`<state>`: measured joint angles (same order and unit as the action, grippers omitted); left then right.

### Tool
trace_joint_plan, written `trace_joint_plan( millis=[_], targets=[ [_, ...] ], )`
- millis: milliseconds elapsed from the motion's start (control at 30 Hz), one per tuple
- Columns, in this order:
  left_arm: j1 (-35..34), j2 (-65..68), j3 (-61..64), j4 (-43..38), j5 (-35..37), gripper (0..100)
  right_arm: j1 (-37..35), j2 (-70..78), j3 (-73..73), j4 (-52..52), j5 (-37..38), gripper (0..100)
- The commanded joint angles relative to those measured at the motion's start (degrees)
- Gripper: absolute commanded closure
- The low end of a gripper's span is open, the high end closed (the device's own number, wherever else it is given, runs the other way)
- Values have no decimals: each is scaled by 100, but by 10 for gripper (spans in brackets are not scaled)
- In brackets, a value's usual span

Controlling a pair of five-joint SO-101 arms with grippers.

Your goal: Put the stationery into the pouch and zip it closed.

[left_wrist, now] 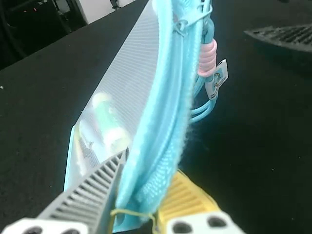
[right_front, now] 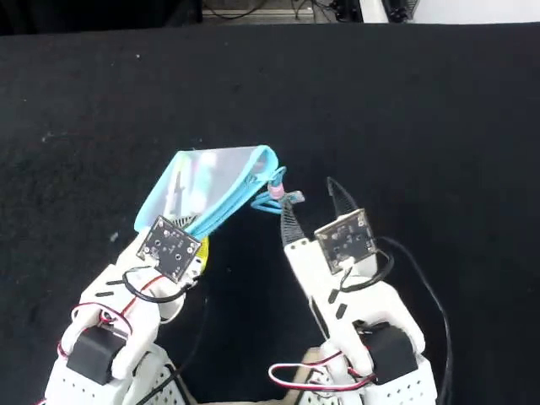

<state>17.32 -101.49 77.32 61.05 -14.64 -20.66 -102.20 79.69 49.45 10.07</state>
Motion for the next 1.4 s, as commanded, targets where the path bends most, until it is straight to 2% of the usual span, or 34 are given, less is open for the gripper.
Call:
trace_joint_plan(
  millis=[0,133,267,400,533,733,1233,1367],
  targets=[
    [-180,44,-207,70,105,970,-105,-40,286,-738,26,764],
    [-180,44,-207,70,105,970,-105,-31,734,-1389,18,764],
    [-180,44,-207,70,105,970,-114,4,769,-1459,18,724],
    [-180,44,-207,70,105,970,-114,13,778,-1495,-510,669],
    [-180,44,-215,70,105,970,-132,13,945,-1820,-589,670],
    [-180,44,-215,70,105,970,-677,22,1042,-1767,-580,670],
    [-171,44,-215,70,105,970,-615,31,1191,-2268,-589,671],
    [57,44,-189,70,97,970,-615,31,1191,-2259,-589,720]
  ],
)
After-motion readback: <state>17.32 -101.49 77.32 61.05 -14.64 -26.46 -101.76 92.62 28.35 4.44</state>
